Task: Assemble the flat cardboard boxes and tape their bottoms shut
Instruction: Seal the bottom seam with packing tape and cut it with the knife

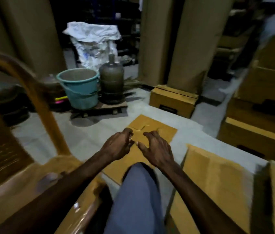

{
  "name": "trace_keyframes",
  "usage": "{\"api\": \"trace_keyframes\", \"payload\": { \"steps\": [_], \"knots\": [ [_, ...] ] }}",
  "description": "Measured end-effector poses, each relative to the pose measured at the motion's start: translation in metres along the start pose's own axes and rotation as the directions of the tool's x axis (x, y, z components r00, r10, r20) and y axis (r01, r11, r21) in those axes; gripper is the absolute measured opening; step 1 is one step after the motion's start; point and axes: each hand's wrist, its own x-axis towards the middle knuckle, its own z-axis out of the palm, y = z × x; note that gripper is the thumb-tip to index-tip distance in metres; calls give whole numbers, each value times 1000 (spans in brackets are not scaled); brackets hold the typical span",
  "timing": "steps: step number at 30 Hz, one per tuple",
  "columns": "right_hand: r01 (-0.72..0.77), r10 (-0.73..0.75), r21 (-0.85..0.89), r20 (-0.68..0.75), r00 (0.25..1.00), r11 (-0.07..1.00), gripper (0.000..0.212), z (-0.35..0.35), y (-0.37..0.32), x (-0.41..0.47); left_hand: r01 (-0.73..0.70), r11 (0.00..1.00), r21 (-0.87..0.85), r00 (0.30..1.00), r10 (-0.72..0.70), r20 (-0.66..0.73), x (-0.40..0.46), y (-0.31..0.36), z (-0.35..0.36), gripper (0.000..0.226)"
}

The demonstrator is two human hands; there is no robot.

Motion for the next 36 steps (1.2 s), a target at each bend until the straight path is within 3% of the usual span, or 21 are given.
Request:
{"api": "trace_keyframes", "payload": {
  "steps": [3,9,12,17,20,22,23,27,29,32,34,36],
  "knots": [
    [-108,106,-59,-44,993,992,55,-30,67,-12,-127,979,-158,990,136,45,36,47,41,11],
    [-351,353,-173,-23,935,920,56,-48,211,-57,-171,896,-410,949,262,177,76,112,135,34],
    [-432,447,-210,29,894,877,58,-40,276,-78,-103,919,-380,926,228,301,99,122,175,37],
    [-617,638,-176,104,763,767,65,-27,369,-95,-53,957,-286,961,126,244,166,138,217,54],
    [-685,696,-122,111,710,718,68,-24,418,-82,14,937,-348,951,95,293,202,132,258,37],
    [-714,719,-85,90,690,695,75,-21,439,-68,89,926,-366,943,40,331,219,132,280,15],
    [-730,731,-51,82,677,682,77,-20,448,-61,123,929,-350,944,0,330,227,133,291,15],
    [-741,738,77,65,672,667,73,-12,470,-44,192,957,-219,946,-121,299,252,143,322,28],
    [-743,743,162,72,666,650,60,-3,477,-41,248,945,-214,938,-179,298,261,148,336,35],
    [-733,739,239,79,669,637,54,12,473,-41,240,949,-204,913,-149,380,263,151,352,37],
    [-748,768,286,61,638,599,56,19,473,-40,233,954,-191,910,-145,388,260,156,362,41],
    [-770,809,347,49,585,536,46,18,469,-35,257,953,-162,919,-188,347,256,161,366,40]
  ]
}}
